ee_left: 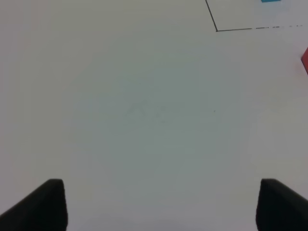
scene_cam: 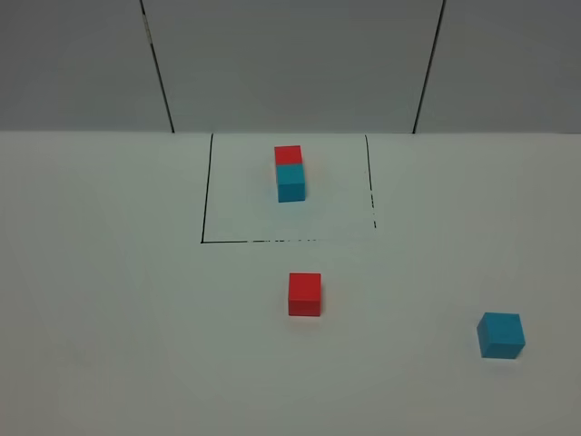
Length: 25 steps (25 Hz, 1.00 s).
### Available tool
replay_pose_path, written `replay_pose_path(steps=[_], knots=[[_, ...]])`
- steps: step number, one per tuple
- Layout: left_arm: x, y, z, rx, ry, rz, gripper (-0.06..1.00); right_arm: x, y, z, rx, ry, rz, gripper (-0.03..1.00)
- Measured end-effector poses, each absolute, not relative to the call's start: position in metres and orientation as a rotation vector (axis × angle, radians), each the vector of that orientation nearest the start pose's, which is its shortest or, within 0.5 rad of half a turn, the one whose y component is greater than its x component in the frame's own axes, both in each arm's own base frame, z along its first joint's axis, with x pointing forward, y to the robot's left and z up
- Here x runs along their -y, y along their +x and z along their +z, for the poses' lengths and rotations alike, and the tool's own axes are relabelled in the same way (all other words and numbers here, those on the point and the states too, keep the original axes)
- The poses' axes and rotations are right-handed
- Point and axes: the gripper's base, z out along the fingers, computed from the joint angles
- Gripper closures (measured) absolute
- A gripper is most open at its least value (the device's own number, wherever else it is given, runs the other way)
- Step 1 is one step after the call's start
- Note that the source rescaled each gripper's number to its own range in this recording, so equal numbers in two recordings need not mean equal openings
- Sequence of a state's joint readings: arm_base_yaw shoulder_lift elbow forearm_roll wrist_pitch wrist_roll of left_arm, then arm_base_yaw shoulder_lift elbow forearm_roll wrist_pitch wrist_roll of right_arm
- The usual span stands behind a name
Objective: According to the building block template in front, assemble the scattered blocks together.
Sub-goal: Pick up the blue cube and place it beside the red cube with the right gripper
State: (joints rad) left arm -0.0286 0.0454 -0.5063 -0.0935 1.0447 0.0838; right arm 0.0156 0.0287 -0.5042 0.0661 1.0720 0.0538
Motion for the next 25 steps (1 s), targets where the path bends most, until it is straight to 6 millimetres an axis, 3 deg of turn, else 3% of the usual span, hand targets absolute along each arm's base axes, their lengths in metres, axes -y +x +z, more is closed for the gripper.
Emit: replay_pose_path(steps=[5,12,15,18,25], knots=[[0.007,0.002,0.281,-2.061,0.117,-0.079,0.26,-0.006,0.038,0.291,-2.298,0.030,0.112,-0.01],[0.007,0.002,0.281,-2.061,0.117,-0.079,0.26,-0.008,0.136,0.300,-2.566,0.039,0.117,-0.01],[0.007,0.002,0.281,-2.061,0.117,-0.079,0.26,-0.012,0.181,0.285,-2.655,0.030,0.159,-0.01],[0.007,0.002,0.281,-2.061,0.117,-0.079,0.26,-0.016,0.222,0.257,-2.743,0.025,0.198,-0.01],[0.007,0.002,0.281,-2.061,0.117,-0.079,0.26,-0.037,0.277,0.207,-2.854,-0.059,0.211,-0.01]])
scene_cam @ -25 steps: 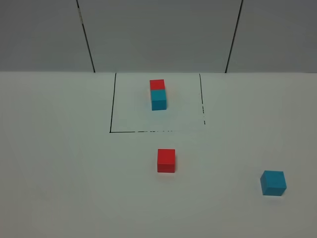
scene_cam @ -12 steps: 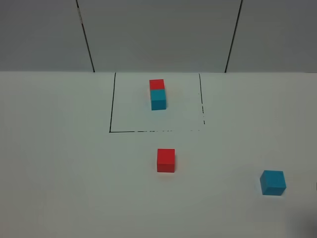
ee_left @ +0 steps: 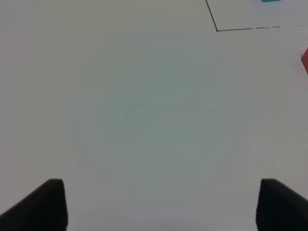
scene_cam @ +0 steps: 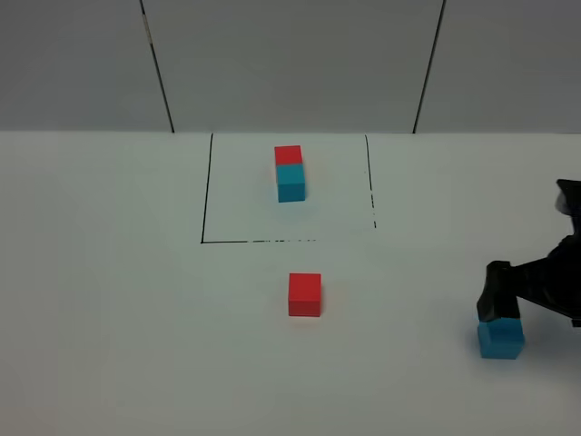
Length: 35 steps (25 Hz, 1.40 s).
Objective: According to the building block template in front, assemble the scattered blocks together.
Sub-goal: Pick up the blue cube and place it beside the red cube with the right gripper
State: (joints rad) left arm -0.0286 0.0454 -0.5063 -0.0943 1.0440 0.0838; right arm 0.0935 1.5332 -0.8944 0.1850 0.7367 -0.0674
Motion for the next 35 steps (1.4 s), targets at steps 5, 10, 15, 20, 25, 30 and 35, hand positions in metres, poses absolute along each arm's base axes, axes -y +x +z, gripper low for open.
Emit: replay_pose_path(steps=[5,10,15,20,25,30,35], knots=[[0.007,0.002,0.281,-2.061,0.117,-0.079,0.26,-0.041,0.289,0.183,-2.888,-0.061,0.201,-0.01],[0.007,0.002,0.281,-2.061,0.117,-0.079,0.26,-0.041,0.295,0.169,-2.902,-0.054,0.193,-0.01],[0.007,0.002,0.281,-2.061,0.117,-0.079,0.26,-0.048,0.299,0.153,-2.922,-0.089,0.182,-0.01],[0.007,0.002,0.281,-2.061,0.117,-0.079,0.26,-0.055,0.303,0.138,-2.934,-0.106,0.173,-0.01],[0.007,0.002,0.281,-2.061,0.117,-0.079,0.26,-0.055,0.305,0.124,-2.965,-0.107,0.154,-0.01],[0.007,0.002,0.281,-2.061,0.117,-0.079,0.26,-0.054,0.307,0.114,-2.975,-0.106,0.133,-0.01],[0.007,0.002,0.281,-2.061,0.117,-0.079,0.26,-0.054,0.308,0.113,-2.981,-0.105,0.129,0.02]])
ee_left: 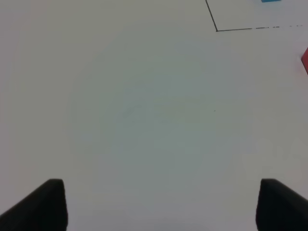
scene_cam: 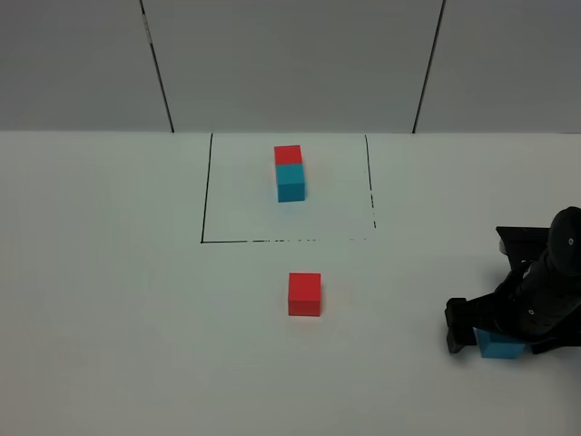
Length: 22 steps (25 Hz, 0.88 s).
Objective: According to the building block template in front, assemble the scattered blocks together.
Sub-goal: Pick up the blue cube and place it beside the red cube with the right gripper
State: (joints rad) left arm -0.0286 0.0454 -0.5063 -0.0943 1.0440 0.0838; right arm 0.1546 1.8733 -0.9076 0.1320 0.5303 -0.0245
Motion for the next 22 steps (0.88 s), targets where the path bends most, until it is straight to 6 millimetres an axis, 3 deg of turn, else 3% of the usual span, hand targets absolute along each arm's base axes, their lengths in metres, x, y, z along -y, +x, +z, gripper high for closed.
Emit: replay_pose_path(steps=[3,6,11,13,14,19,22], knots=[[0.007,0.002,0.281,-2.061,0.117,-0.079,0.26,-0.054,0.308,0.112,-2.982,-0.110,0.124,0.10],[0.007,0.002,0.281,-2.061,0.117,-0.079,0.26,-0.053,0.308,0.112,-2.988,-0.122,0.116,0.25],[0.007,0.002,0.281,-2.061,0.117,-0.079,0.26,-0.053,0.306,0.111,-3.010,-0.125,0.115,0.67],[0.007,0.002,0.281,-2.061,0.117,-0.079,0.26,-0.053,0.305,0.110,-3.023,-0.138,0.115,0.92],[0.007,0.002,0.281,-2.061,0.117,-0.079,0.26,-0.053,0.304,0.110,-3.028,-0.158,0.113,0.96],[0.007,0.002,0.281,-2.061,0.117,-0.079,0.26,-0.055,0.310,0.114,-3.037,-0.301,0.110,0.96],[0.007,0.002,0.281,-2.061,0.117,-0.079,0.26,-0.059,0.325,0.131,-2.993,-0.445,0.110,0.96]])
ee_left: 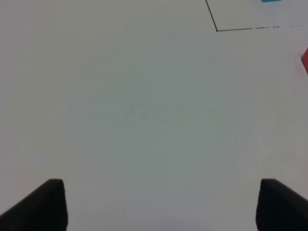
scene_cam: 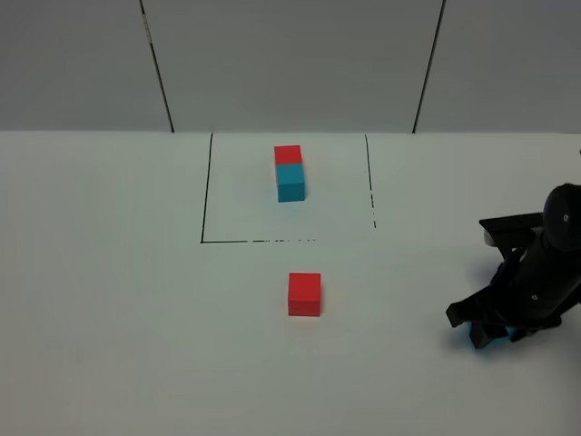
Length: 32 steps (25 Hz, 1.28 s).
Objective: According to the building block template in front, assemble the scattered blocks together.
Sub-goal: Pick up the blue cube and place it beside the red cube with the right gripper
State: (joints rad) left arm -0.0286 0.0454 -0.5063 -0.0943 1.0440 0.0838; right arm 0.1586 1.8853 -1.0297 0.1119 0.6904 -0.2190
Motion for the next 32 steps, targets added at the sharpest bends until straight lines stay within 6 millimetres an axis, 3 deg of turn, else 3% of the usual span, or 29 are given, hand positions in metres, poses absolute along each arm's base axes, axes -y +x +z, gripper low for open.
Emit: replay_pose_path(steps=[6,9,12,17,27,32], knots=[[0.007,0.002,0.281,-2.061,0.117,-0.079,0.26,-0.092,0.346,0.180,-2.760,-1.035,0.036,0.96],[0.007,0.002,0.281,-2.061,0.117,-0.079,0.26,-0.113,0.346,0.191,-2.599,-1.416,-0.032,0.96],[0.007,0.002,0.281,-2.061,0.117,-0.079,0.26,-0.132,0.351,0.196,-2.475,-1.647,-0.080,0.96],[0.007,0.002,0.281,-2.061,0.117,-0.079,0.26,-0.159,0.362,0.188,-2.395,-1.896,-0.109,0.96],[0.007,0.002,0.281,-2.061,0.117,-0.079,0.26,-0.202,0.375,0.147,-2.319,-2.093,-0.111,0.96],[0.007,0.002,0.281,-2.061,0.117,-0.079,0.26,-0.209,0.378,0.130,-2.277,-2.174,-0.131,0.96]])
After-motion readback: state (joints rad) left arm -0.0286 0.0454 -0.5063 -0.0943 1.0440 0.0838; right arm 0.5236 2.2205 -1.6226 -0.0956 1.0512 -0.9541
